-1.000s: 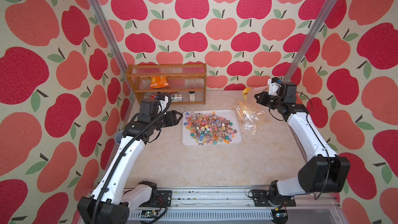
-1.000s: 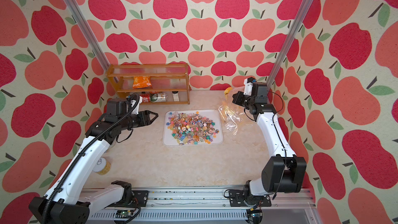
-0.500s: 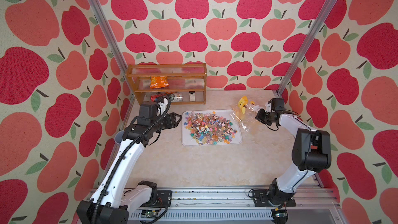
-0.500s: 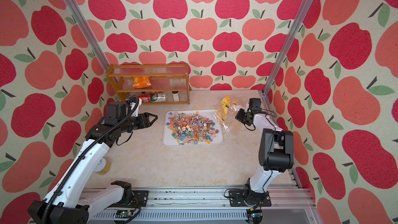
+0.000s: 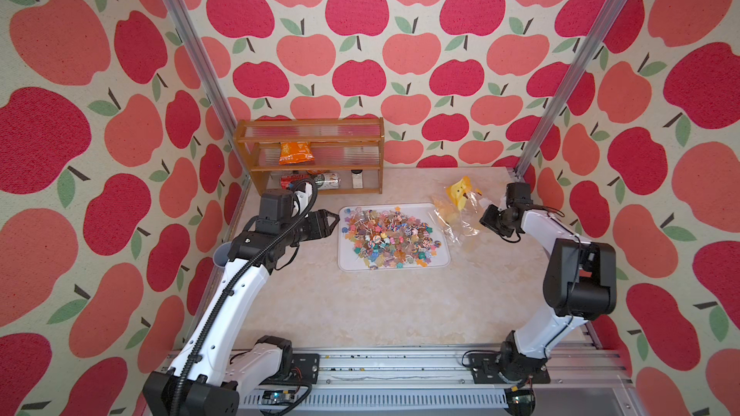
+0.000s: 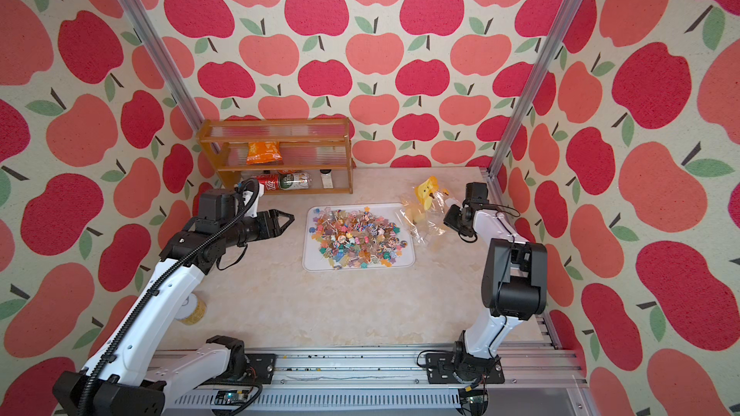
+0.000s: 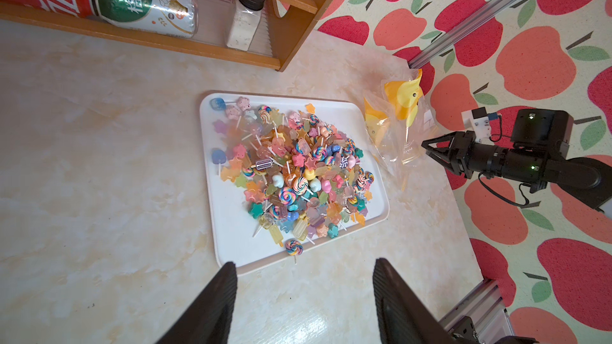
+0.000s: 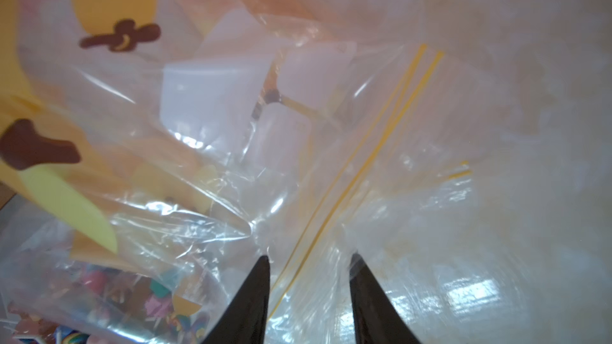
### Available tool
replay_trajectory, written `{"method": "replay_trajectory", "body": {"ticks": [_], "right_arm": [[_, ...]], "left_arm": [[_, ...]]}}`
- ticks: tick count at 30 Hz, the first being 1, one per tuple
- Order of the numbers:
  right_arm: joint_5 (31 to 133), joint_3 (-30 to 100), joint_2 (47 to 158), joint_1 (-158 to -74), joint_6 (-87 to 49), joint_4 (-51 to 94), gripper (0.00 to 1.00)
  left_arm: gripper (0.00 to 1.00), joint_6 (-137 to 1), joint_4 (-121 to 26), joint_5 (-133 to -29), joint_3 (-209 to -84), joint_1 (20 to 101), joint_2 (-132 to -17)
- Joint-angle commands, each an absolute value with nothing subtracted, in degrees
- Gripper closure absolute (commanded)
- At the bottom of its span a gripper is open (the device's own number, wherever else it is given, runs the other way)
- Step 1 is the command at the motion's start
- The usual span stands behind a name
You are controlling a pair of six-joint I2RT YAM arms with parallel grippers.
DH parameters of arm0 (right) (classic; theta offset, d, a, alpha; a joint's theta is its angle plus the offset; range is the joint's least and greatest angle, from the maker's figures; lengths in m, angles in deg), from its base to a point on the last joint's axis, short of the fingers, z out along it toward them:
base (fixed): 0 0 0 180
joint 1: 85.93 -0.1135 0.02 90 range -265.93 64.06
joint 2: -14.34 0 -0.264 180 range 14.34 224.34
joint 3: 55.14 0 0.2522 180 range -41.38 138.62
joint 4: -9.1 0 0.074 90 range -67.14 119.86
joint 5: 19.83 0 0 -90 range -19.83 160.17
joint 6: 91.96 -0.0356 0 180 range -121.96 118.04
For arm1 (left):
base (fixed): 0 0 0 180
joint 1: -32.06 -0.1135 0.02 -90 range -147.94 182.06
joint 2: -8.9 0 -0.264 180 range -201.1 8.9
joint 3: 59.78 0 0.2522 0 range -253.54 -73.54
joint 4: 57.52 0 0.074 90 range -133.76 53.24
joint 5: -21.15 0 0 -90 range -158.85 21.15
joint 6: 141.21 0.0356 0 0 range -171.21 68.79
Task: Pour candies out of the ziploc bag
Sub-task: Place the ziploc bag in the ziploc bag, then adjust the ziploc bag in the ziploc bag.
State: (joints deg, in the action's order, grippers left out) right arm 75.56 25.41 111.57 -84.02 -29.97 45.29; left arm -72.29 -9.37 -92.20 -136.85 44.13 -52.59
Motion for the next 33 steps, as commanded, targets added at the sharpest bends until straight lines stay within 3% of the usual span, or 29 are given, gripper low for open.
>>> {"method": "replay_trajectory", "body": {"ticks": [1, 8, 12, 18, 22, 33], "right_arm": [[75.0, 26.2, 105.7, -83.9, -29.2, 47.0, 0.48], [75.1, 29.0, 98.5, -86.5, -27.7, 51.6, 0.41], [73.7, 30.6, 96.6, -93.2, -24.3, 52.8, 0.4], [83.6, 36.7, 105.2, -101.3, -21.2, 55.9, 0.41], [83.2, 38.0, 110.6, -104.7, -20.4, 55.9, 0.41], [81.3, 38.5, 121.7, -100.9, -21.2, 52.9, 0.42]], "left_arm": [[0.36, -71.5, -9.7, -92.3, -137.1, 43.7, -52.2], [0.35, -72.2, -10.0, -92.7, -137.0, 43.8, -52.1], [0.34, -72.4, -10.2, -92.6, -136.9, 43.8, -51.7], [0.32, -72.8, -9.3, -91.4, -136.8, 43.7, -50.6], [0.31, -73.0, -8.9, -90.3, -135.7, 43.7, -48.8], [0.27, -72.5, -7.5, -89.0, -135.3, 43.6, -47.0]]}}
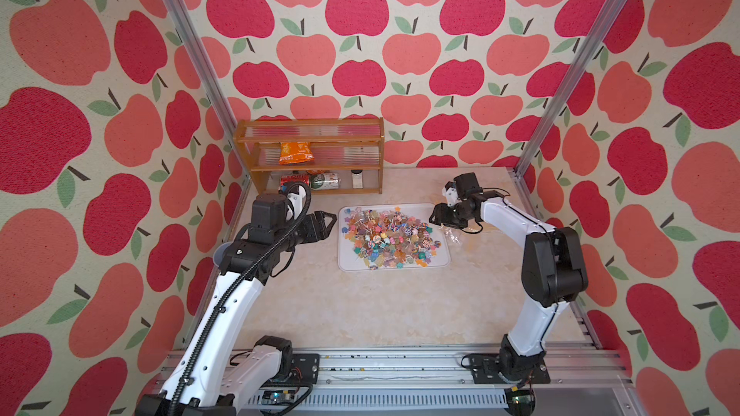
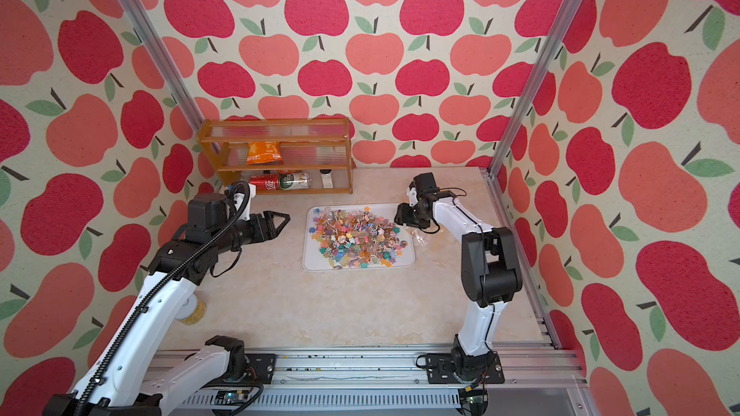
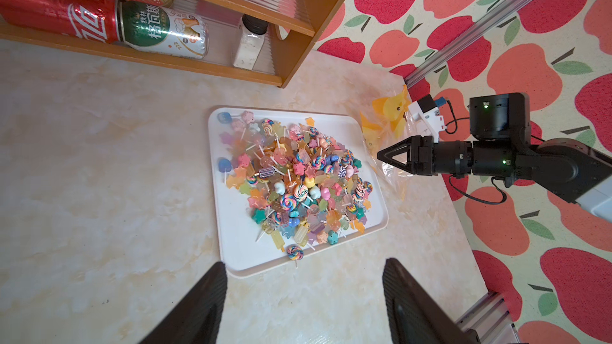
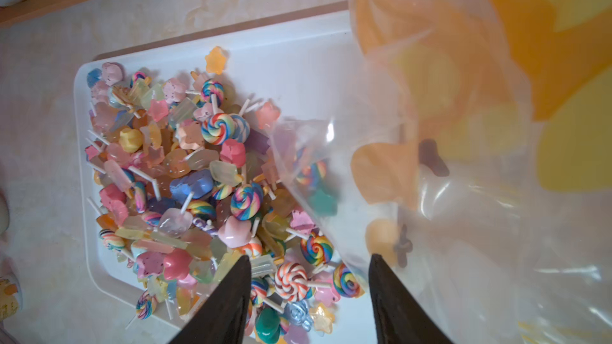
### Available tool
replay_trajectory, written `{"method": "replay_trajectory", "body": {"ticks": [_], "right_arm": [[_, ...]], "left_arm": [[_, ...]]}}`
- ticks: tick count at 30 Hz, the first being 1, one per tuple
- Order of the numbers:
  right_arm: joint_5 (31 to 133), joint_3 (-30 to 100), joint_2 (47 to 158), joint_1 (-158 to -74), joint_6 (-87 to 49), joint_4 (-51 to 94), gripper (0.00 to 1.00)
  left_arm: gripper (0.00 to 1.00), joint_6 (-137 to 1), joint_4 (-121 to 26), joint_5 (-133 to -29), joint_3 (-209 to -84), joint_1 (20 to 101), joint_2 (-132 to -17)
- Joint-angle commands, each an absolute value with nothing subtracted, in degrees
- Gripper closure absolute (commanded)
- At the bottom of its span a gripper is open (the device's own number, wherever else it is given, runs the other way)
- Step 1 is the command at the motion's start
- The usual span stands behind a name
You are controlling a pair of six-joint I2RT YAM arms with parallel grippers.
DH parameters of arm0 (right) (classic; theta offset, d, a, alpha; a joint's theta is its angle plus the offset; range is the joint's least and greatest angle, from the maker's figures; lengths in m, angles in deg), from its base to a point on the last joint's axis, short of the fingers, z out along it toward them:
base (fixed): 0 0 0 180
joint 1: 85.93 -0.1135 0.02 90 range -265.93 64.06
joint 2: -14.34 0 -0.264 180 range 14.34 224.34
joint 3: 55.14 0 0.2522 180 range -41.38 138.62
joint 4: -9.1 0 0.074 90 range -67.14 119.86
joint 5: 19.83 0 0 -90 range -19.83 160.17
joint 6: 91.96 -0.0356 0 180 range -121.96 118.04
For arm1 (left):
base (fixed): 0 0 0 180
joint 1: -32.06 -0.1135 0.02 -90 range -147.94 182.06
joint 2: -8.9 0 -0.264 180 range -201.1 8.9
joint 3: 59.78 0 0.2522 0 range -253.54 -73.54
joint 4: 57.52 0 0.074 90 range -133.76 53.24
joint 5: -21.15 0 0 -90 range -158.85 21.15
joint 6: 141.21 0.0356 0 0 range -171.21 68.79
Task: Pour candies out of the ziploc bag
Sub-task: Adjust the ziploc bag in the ziploc bag.
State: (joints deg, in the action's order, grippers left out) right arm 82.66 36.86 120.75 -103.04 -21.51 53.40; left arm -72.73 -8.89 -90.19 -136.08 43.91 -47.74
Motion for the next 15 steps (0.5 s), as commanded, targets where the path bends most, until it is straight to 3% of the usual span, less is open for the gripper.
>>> {"method": "replay_trajectory", "body": {"ticks": [1, 15], "right_arm": [[81.0, 38.3, 122.0, -100.3, -21.5, 52.3, 0.42], [79.6, 37.4, 121.7, -94.4, -22.2, 51.9, 0.42]], "left_arm": [[0.27, -72.4, -7.5, -89.0, -135.3, 43.5, -47.0], [0.26, -72.5, -8.2, -89.2, -135.1, 43.3, -47.7]]}}
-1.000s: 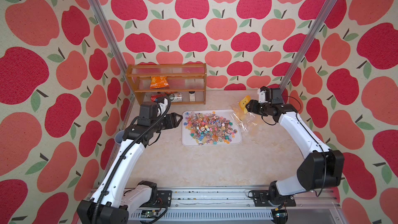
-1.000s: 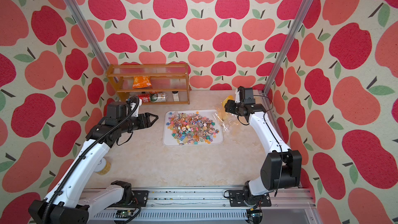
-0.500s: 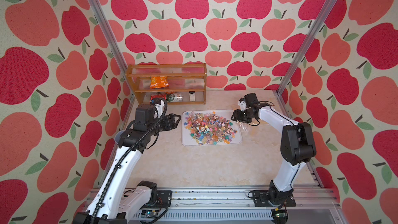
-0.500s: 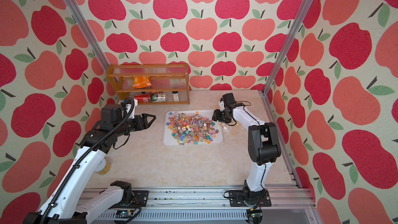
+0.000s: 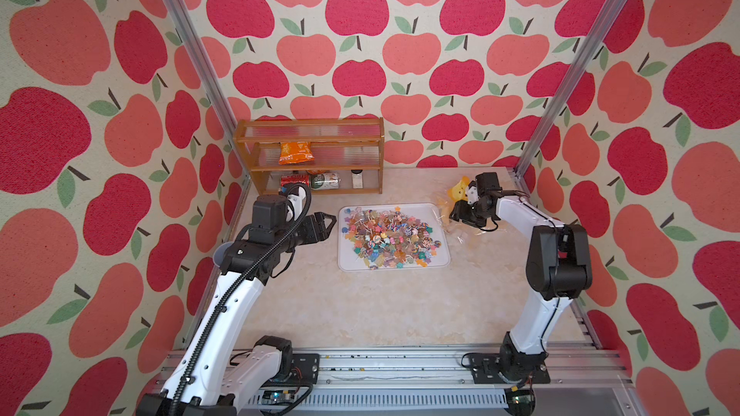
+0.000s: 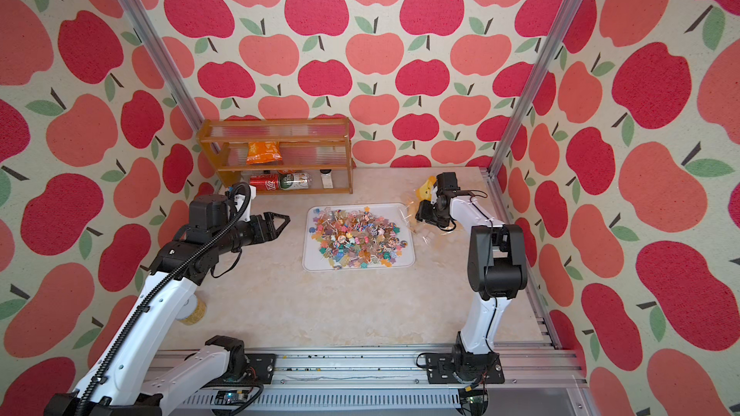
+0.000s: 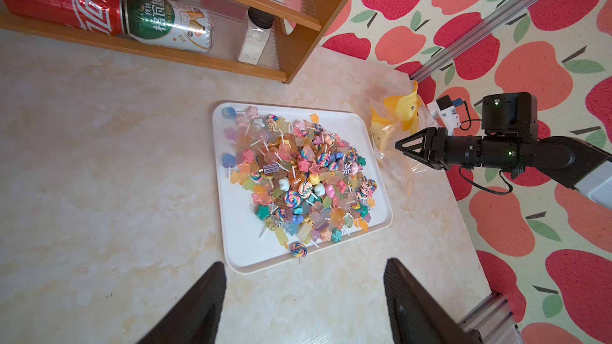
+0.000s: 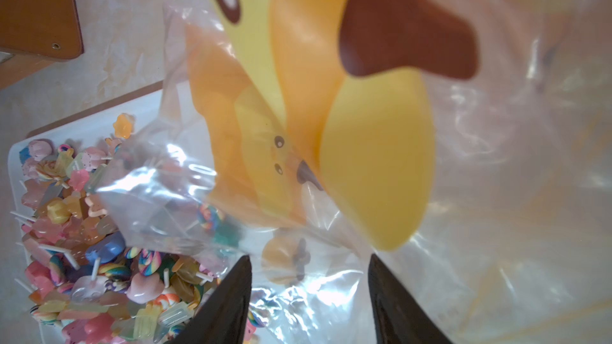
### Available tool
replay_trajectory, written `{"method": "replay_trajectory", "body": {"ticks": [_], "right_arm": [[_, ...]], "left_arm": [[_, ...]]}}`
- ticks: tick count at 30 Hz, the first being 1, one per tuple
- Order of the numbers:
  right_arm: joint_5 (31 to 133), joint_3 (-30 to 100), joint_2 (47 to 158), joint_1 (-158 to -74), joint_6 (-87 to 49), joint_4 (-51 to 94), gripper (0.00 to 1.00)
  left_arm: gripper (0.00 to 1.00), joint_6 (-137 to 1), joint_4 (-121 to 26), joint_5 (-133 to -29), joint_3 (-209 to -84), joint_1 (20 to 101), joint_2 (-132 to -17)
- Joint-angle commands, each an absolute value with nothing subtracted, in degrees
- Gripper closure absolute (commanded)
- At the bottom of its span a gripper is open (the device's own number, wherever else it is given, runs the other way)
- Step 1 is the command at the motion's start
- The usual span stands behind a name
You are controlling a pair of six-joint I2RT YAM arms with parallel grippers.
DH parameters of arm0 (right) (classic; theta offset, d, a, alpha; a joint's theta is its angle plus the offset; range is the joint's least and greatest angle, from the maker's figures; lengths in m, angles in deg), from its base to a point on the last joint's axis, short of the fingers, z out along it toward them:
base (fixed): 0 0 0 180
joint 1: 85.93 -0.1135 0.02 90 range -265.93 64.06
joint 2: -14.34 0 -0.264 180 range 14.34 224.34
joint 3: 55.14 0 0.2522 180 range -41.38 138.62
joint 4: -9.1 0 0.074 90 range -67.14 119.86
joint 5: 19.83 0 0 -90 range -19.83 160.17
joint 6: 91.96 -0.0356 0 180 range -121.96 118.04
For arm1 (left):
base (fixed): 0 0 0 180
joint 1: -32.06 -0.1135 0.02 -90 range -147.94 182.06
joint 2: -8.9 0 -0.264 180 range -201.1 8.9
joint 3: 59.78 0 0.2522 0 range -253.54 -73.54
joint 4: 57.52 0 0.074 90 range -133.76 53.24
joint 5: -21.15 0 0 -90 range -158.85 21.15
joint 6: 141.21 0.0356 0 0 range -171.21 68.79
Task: Pour candies out of the ziploc bag
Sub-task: Adjust the ziploc bag in the ziploc bag.
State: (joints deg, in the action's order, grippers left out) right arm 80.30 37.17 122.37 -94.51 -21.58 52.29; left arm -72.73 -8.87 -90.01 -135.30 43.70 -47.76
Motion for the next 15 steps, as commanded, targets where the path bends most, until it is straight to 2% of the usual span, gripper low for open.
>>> {"method": "replay_trajectory", "body": {"ticks": [1, 9, 15], "right_arm": [[79.8, 37.1, 121.3, -94.6, -22.3, 51.7, 0.42], [77.4, 32.9, 114.0, -102.8, -22.5, 48.8, 0.42], [80.2, 35.1, 118.3, -105.5, -23.4, 48.2, 0.41]], "left_arm": [[0.26, -72.5, -8.1, -89.3, -135.1, 43.3, -47.7], [0.26, -73.4, -8.8, -90.0, -134.9, 43.2, -47.3], [0.26, -73.7, -8.6, -90.4, -135.0, 43.2, -47.0]]}}
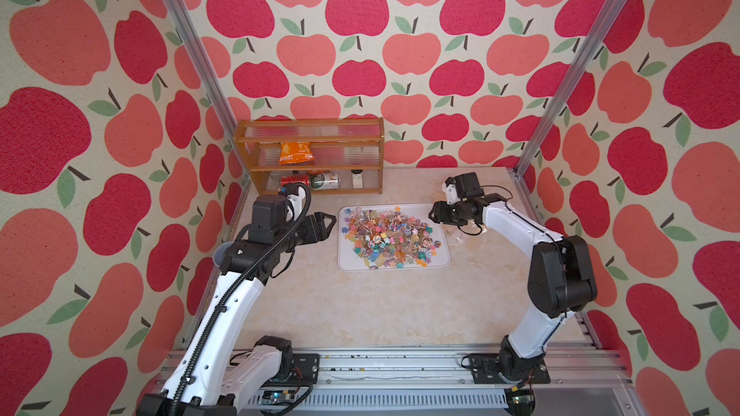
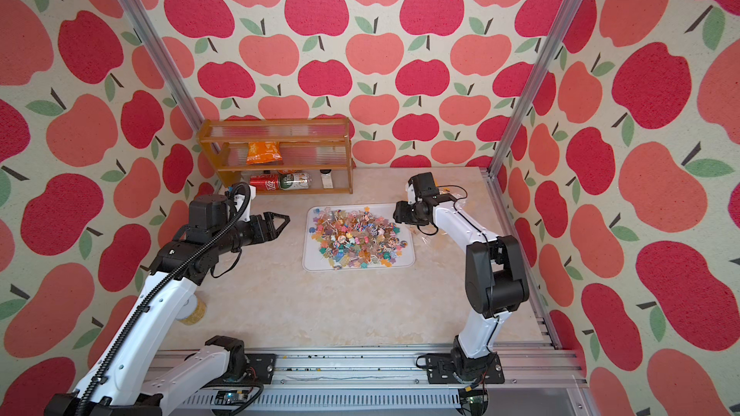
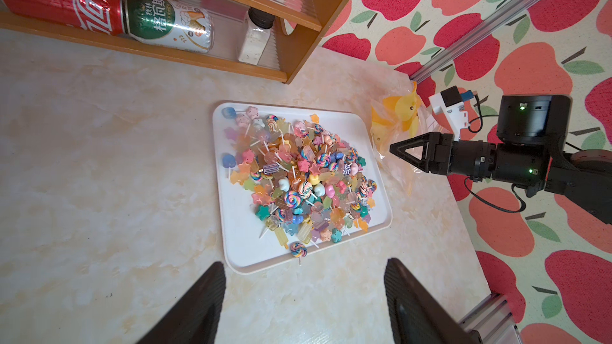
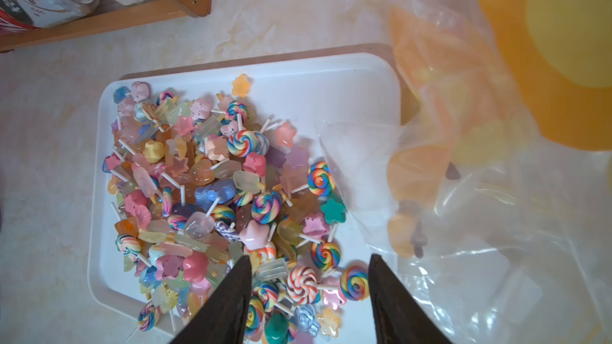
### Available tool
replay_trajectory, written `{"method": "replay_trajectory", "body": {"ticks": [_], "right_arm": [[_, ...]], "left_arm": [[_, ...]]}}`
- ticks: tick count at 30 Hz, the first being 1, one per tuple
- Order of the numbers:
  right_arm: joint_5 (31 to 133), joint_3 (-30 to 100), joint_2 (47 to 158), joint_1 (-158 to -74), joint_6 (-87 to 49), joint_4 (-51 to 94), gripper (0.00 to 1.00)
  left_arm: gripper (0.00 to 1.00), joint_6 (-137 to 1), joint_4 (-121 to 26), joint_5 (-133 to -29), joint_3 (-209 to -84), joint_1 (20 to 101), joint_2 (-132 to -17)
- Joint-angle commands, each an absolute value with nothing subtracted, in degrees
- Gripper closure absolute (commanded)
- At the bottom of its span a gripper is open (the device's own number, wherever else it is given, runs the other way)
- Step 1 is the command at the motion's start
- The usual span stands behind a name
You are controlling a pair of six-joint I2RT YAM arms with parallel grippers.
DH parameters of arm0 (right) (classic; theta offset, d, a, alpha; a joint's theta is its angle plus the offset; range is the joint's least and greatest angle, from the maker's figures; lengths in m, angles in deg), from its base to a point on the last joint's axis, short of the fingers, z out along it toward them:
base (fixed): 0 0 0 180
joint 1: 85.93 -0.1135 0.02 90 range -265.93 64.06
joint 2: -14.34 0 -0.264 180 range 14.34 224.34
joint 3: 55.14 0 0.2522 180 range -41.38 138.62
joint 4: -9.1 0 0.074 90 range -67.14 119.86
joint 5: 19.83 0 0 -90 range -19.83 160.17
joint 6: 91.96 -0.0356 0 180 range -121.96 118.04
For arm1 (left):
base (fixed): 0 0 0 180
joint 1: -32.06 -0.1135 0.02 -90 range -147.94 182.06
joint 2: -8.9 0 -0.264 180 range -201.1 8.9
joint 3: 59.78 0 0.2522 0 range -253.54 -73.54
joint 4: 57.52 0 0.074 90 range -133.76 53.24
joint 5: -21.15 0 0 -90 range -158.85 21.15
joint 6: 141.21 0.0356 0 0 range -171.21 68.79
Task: Pour candies out of the ziploc bag
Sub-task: Adjust the ziploc bag in the ziploc bag.
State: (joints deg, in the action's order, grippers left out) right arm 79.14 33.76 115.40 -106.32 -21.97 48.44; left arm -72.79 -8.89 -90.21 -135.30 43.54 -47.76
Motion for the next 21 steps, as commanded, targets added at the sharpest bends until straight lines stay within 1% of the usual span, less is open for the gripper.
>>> {"method": "replay_trajectory", "body": {"ticks": [1, 3, 8, 12, 21], "right_arm": [[80.8, 36.2, 119.7, -105.4, -23.6, 48.8, 0.41], [81.6, 38.0, 122.7, -105.3, -23.4, 49.8, 0.41], [78.9, 38.9, 125.2, -104.0, -23.3, 49.0, 0.41], [77.4, 39.2, 125.3, -101.9, -23.2, 49.0, 0.4], [77.8, 38.7, 125.5, -96.6, -23.4, 48.3, 0.39]], "left_arm": [[0.26, -73.7, -8.4, -90.3, -135.0, 43.3, -46.7], [0.25, -73.5, -7.9, -89.5, -134.7, 43.3, -45.8], [0.14, -73.5, -7.2, -86.8, -133.8, 43.1, -42.4], [0.08, -73.3, -7.0, -85.2, -133.3, 43.0, -40.5], [0.06, -74.0, -7.1, -85.5, -133.2, 42.8, -40.0]]}}
